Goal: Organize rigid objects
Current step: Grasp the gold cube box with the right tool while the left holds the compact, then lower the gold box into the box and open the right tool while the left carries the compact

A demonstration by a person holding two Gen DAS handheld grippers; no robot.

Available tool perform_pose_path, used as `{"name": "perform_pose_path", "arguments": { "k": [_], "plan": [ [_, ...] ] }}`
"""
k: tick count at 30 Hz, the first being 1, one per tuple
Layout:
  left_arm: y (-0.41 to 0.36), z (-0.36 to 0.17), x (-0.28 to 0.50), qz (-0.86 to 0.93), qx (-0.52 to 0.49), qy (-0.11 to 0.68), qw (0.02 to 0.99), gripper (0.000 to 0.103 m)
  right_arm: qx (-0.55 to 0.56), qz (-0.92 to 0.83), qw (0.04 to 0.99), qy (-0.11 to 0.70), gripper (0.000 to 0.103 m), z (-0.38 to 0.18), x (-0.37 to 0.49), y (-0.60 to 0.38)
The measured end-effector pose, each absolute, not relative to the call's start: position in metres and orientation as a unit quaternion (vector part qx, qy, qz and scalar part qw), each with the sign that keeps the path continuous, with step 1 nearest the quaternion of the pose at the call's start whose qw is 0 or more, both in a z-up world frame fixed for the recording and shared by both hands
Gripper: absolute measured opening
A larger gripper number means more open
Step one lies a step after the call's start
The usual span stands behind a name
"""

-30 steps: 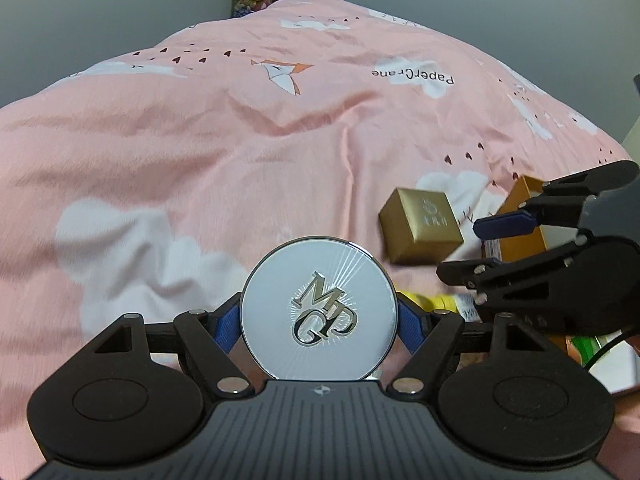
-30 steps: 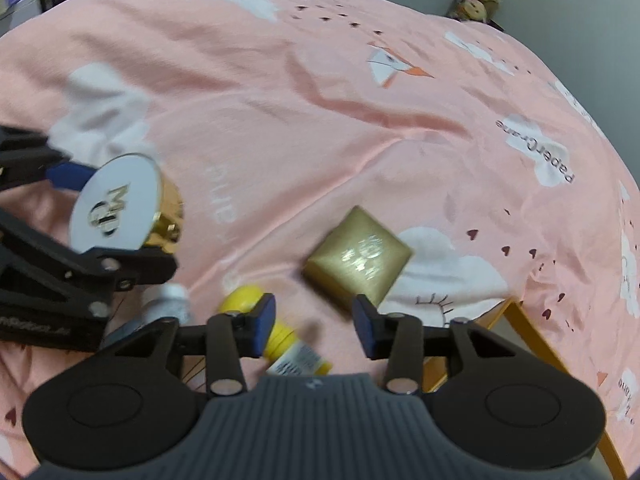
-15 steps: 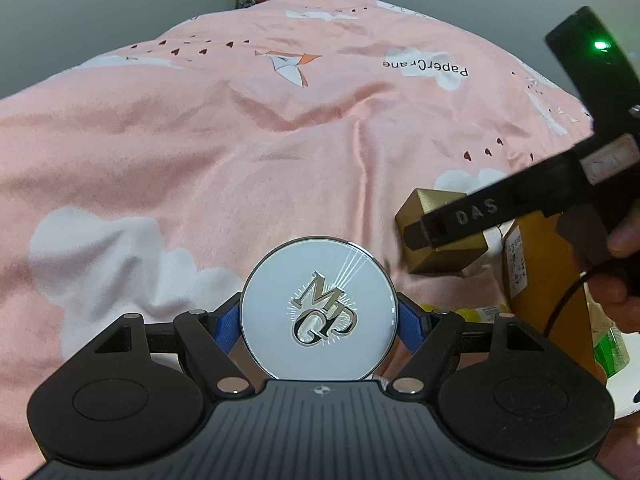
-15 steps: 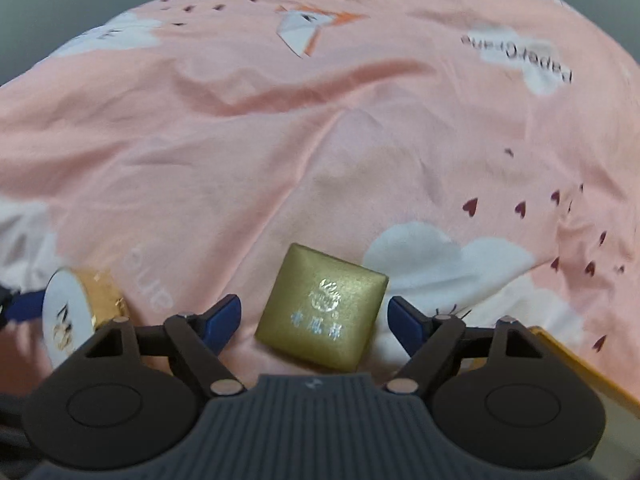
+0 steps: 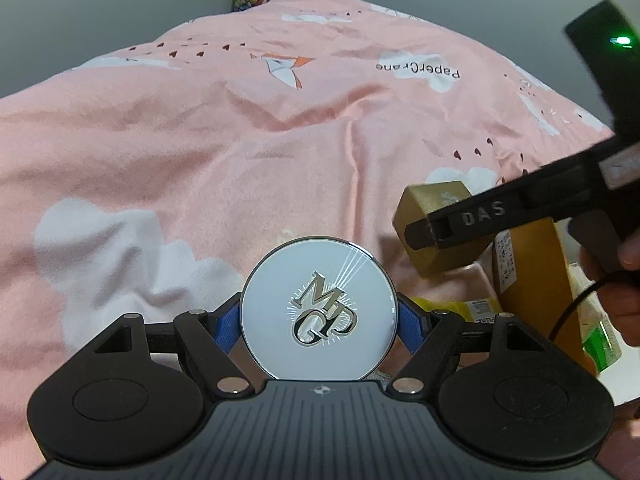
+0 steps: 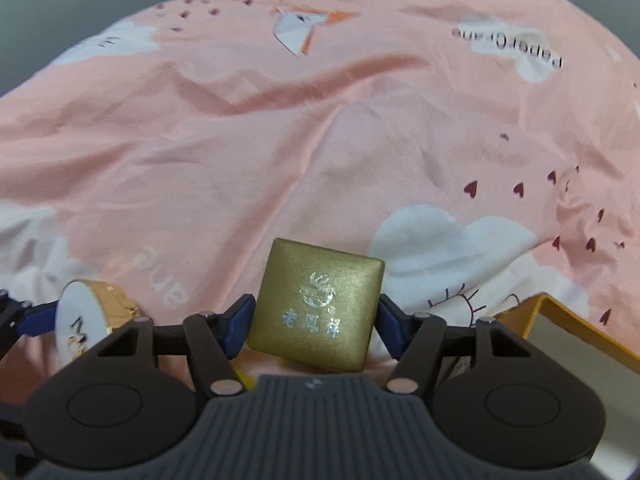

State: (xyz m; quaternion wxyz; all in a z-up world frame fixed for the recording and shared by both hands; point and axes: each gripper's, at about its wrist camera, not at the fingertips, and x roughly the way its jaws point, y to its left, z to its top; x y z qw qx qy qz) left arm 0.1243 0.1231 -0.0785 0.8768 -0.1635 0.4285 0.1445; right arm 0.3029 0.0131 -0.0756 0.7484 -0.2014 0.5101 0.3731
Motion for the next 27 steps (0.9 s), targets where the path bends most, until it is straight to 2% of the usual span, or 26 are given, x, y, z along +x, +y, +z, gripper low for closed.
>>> {"name": "perform_pose_path", "arguments": {
  "k": [15,27],
  "plan": [
    [0.098,-0.041,0.103,0.118,-0.167,0.387,0.899,0.088,-0.191,0.403,0.791,0.419,0.061,0.012,0.243,-0.053],
    [0.068,-0.016,0.114,0.034,-0.171,0.366,0.914,0.088,-0.190,0.355,0.832,0.381,0.061,0.054,0.235,-0.126]
  ]
}}
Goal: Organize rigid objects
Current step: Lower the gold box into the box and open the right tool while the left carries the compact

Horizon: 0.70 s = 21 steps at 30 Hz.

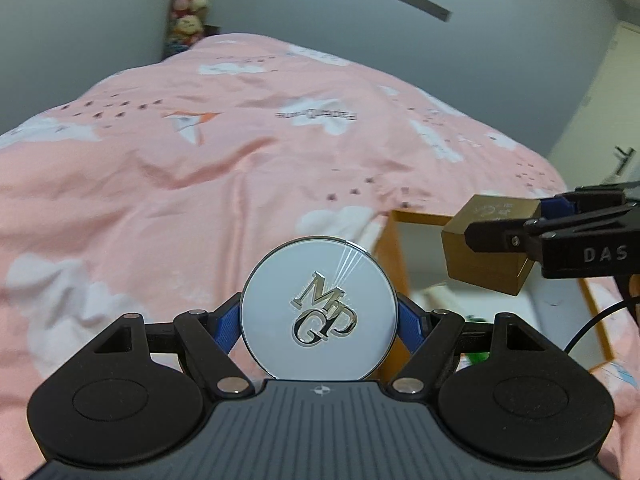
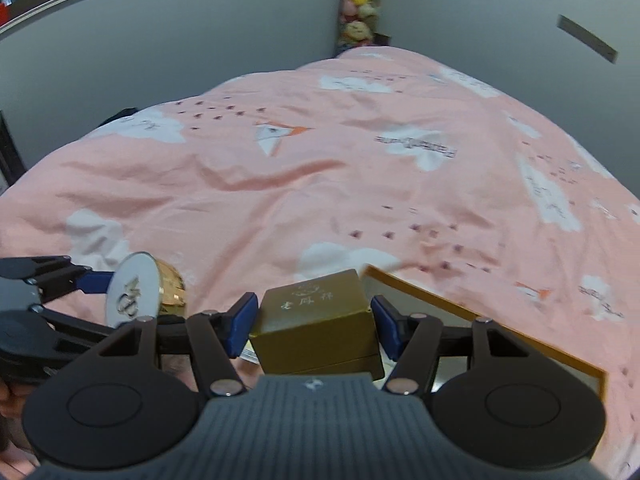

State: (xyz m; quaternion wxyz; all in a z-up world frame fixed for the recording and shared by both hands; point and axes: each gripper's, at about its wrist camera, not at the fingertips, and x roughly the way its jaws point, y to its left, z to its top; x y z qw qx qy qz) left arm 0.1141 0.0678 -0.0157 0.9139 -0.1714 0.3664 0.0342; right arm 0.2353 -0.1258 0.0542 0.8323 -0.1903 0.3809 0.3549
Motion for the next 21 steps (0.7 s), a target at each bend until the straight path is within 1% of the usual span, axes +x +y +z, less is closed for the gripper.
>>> {"name": "perform_pose_path", "arguments": {
  "k": [7,15,21],
  "plan": [
    [0.036,-0.008,0.139,-0.028,-0.161,0.366,0.916,0.088,-0.177,0.292,0.850,0.402,0.061,0.045,0.249,-0.179],
    [-0.005,-0.010,0.161,-0.088,-0.138,0.375,0.913,0.088,-0.175,0.223,0.840,0.464,0.061,0.001,0.268,-0.231],
    [-0.037,-0.024,0.172,-0.140,-0.142,0.404,0.893,0.088,-0.191,0.186,0.824,0.500,0.061,-0.032,0.272,-0.256]
  ]
}}
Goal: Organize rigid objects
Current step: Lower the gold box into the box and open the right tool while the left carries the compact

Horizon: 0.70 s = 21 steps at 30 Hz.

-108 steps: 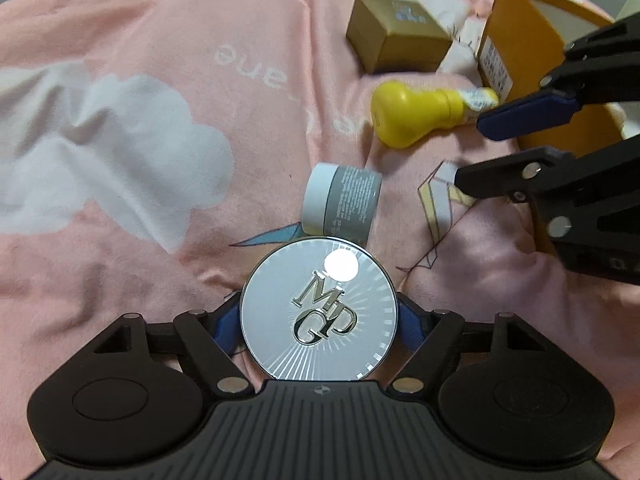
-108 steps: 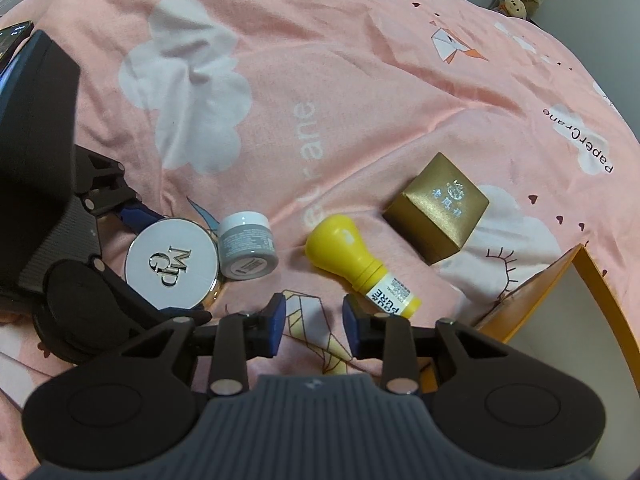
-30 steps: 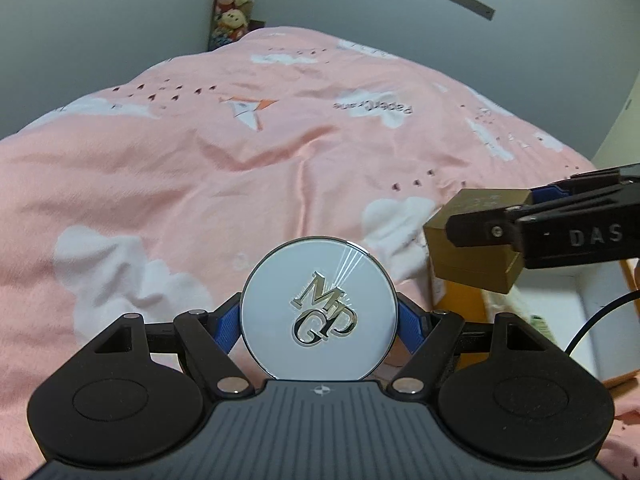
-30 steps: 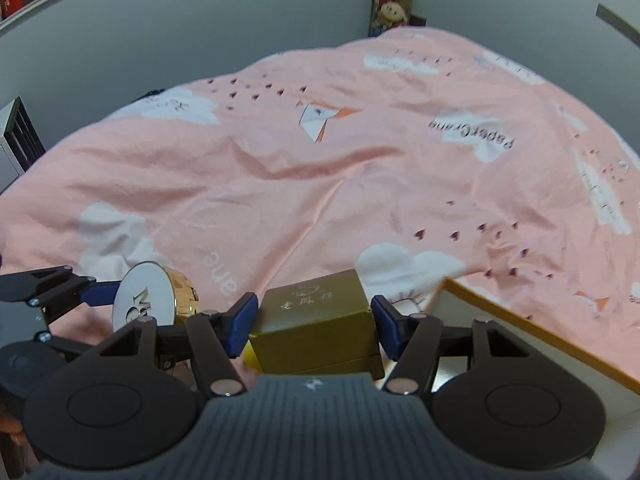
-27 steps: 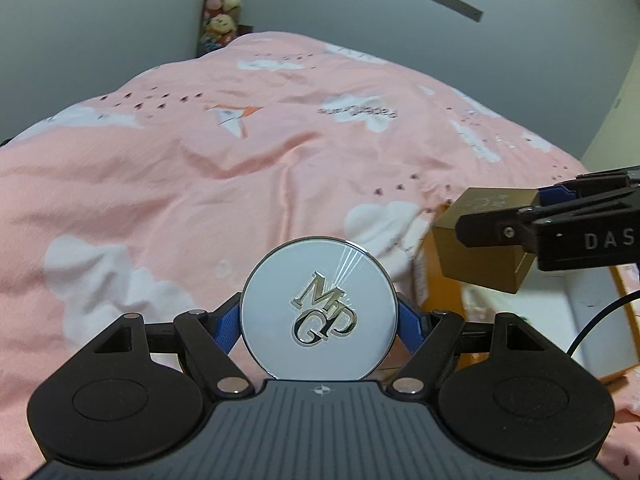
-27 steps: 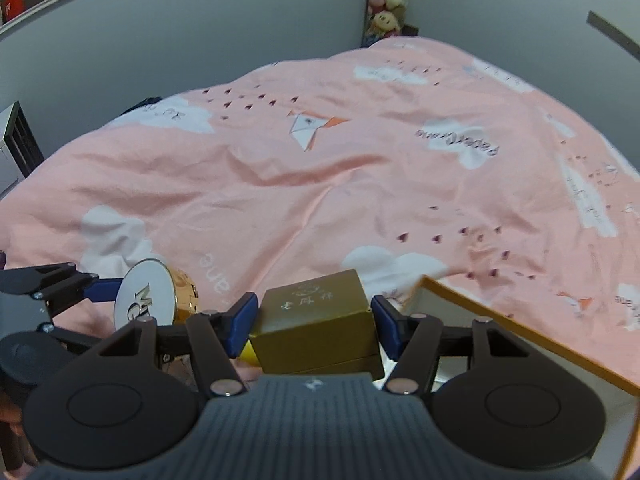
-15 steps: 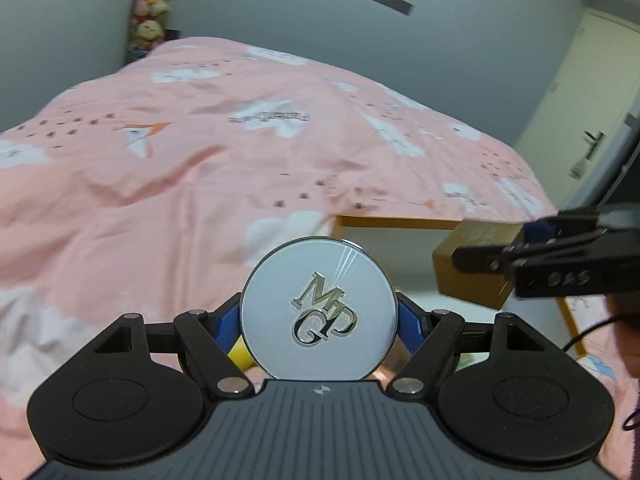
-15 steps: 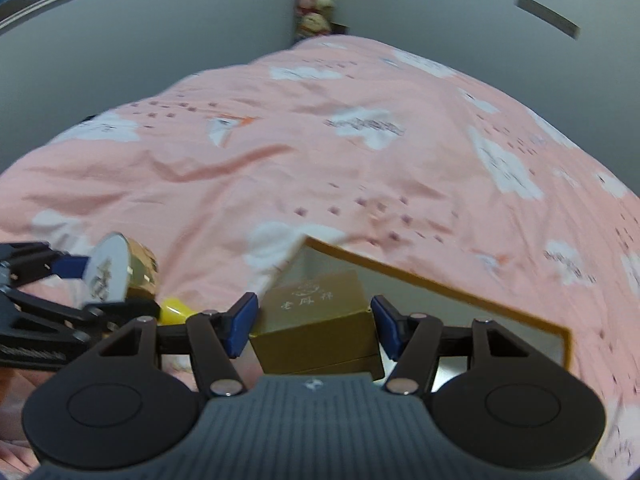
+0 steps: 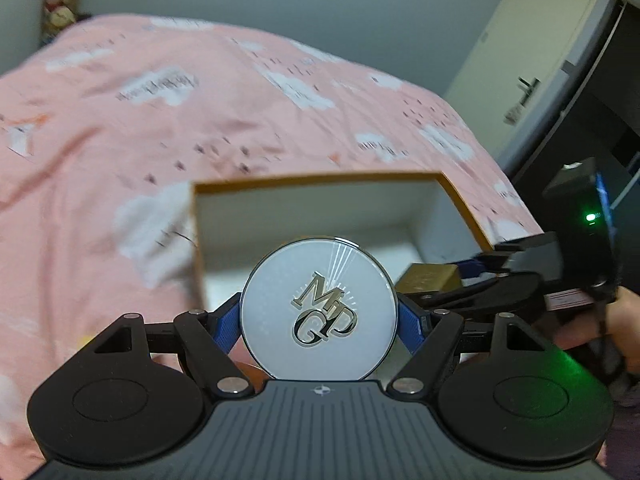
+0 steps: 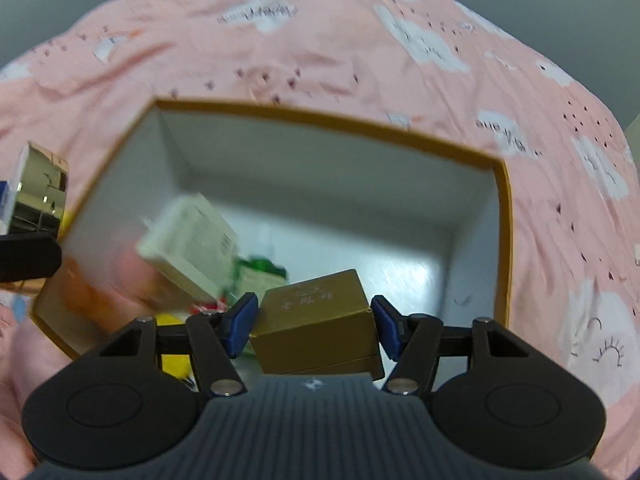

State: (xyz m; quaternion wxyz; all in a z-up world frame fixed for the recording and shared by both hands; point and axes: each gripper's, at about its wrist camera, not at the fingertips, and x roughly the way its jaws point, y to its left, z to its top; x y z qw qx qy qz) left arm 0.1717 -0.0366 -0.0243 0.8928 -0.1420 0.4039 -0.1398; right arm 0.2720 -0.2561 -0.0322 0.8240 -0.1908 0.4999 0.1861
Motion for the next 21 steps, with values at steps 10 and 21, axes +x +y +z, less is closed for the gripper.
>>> {"name": "perform_pose_path", "arguments": {
  "k": [10,21],
  "plan": [
    [-0.063,-0.048,0.179,-0.163,-0.140,0.442,0.871,0.088,-0.204,0.189,0.806,0.522,0.062,-0.063,0.271,-0.270],
    [-0.070,-0.055,0.184,-0.161,-0.135,0.454,0.866,0.088,-0.208,0.184,0.789,0.547,0.063,-0.068,0.266,-0.276]
  ]
}}
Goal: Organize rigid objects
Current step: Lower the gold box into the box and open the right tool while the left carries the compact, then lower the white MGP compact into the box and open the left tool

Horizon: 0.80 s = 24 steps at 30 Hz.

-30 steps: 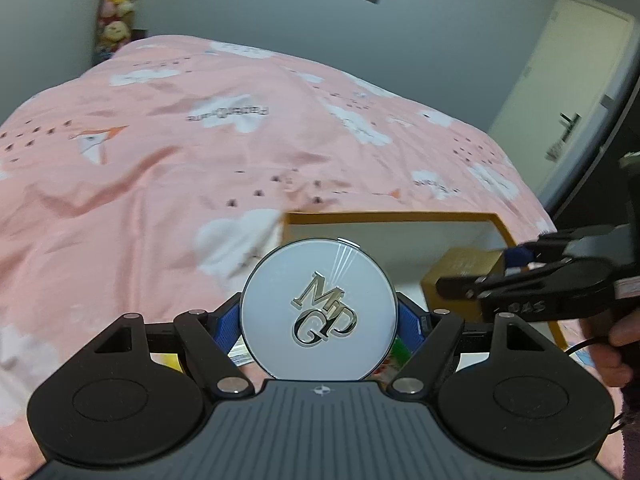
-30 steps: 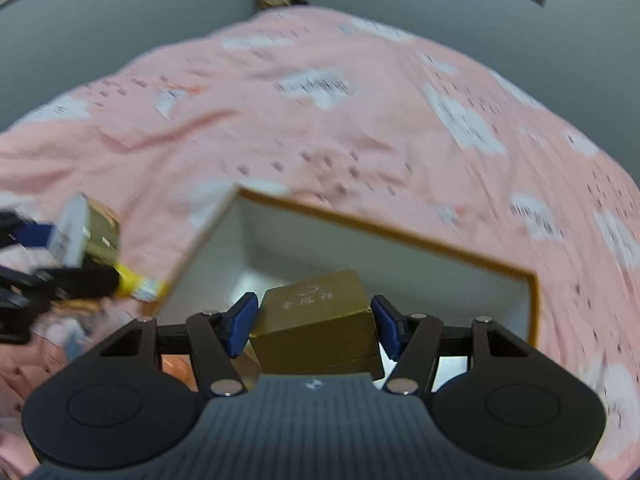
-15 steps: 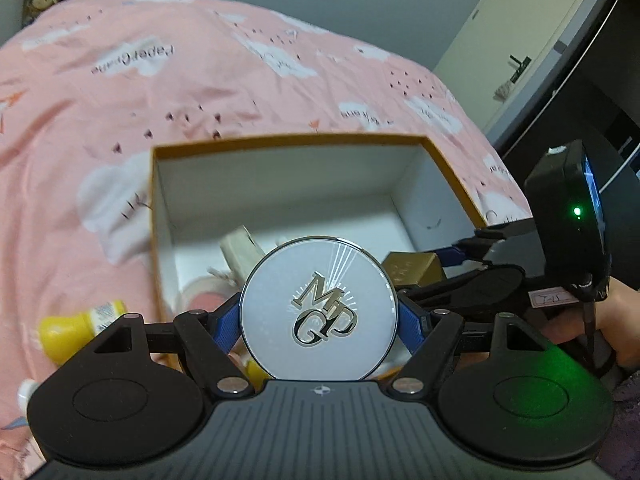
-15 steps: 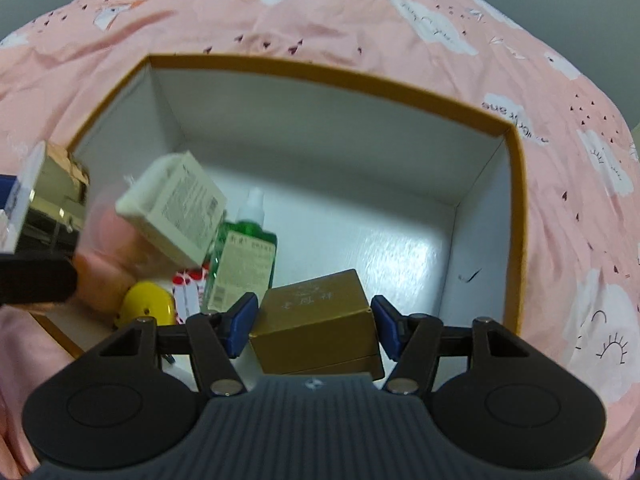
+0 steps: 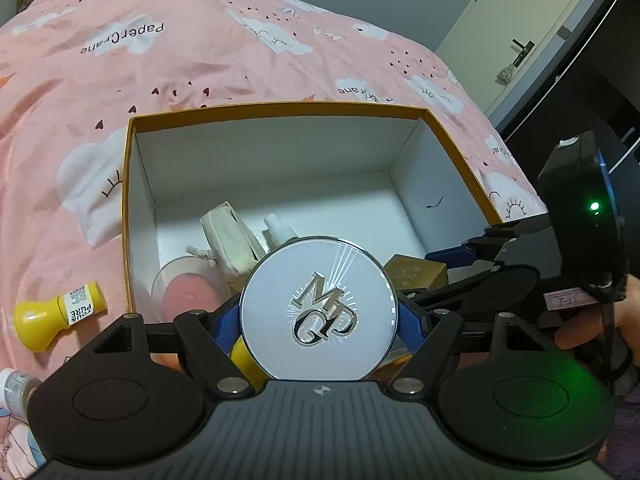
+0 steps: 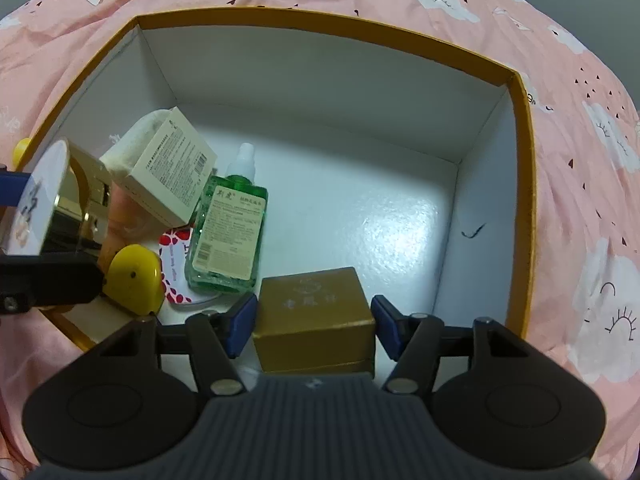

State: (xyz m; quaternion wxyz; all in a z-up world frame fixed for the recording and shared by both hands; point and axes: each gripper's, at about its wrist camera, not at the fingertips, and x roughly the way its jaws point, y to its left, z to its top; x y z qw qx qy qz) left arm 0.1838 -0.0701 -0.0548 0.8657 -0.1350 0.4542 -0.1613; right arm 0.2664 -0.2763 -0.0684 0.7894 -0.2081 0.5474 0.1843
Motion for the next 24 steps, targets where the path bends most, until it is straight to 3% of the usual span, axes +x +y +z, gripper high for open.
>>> {"name": "perform_pose_path", "arguments": {
  "k": [14,24],
  "plan": [
    [-0.078,-0.063,0.195,-0.170,-0.143,0.472,0.853,0.088,-0.298,0.192,0.808,0.471,0.068,-0.044,0.249,-0.267],
    [-0.078,-0.082,0.205,-0.159,-0.164,0.509,0.830,0.088,-0.294,0.189,0.813,0.466,0.068,-0.046,0.248,-0.269]
  ]
}}
